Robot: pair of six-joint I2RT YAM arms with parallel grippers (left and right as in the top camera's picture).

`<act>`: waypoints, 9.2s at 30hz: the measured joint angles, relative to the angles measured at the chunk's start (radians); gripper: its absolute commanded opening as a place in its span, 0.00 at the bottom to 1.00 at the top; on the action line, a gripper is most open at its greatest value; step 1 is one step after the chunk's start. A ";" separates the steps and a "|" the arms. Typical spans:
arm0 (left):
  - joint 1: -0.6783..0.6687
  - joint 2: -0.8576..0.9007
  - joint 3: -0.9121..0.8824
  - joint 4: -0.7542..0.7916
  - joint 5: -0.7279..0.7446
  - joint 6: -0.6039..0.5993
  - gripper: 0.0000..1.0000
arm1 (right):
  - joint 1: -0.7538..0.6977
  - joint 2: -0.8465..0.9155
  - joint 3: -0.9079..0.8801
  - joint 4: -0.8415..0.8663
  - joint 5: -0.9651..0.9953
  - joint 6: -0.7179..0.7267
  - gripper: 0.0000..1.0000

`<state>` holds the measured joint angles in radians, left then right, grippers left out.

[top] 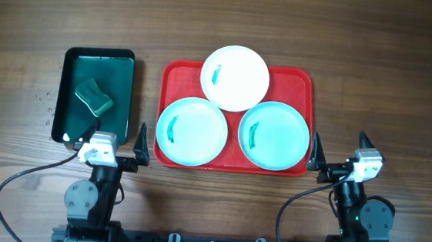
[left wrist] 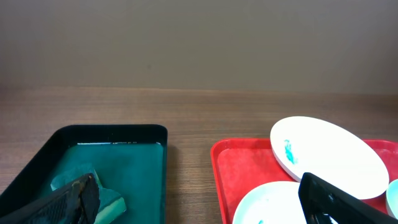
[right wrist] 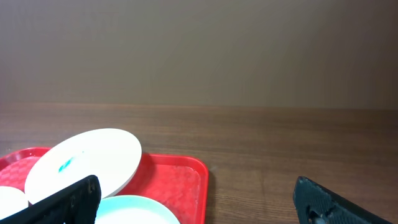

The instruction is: Clean dirty plates on tray and stack at the side

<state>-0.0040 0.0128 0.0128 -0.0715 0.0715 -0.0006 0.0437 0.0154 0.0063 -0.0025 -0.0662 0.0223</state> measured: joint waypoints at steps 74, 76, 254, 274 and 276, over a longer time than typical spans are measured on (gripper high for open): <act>0.000 0.000 0.000 0.000 0.000 0.000 1.00 | 0.000 0.000 0.000 0.000 0.000 0.000 1.00; 0.000 0.000 0.000 0.000 0.000 0.000 1.00 | 0.000 0.000 0.000 0.000 0.000 0.000 1.00; 0.228 2.012 1.342 -0.689 -0.120 -0.607 0.91 | 0.000 -0.005 0.000 0.000 0.000 0.000 1.00; 0.233 2.017 1.342 -0.801 -0.034 -0.608 0.04 | 0.000 -0.005 0.000 0.000 0.000 0.000 1.00; 0.233 2.017 1.342 -0.813 0.005 -0.607 0.04 | 0.000 -0.005 0.000 0.000 0.000 0.000 1.00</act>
<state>0.2295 2.0296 1.3544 -0.8841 0.0761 -0.6075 0.0437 0.0109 0.0063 -0.0025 -0.0662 0.0223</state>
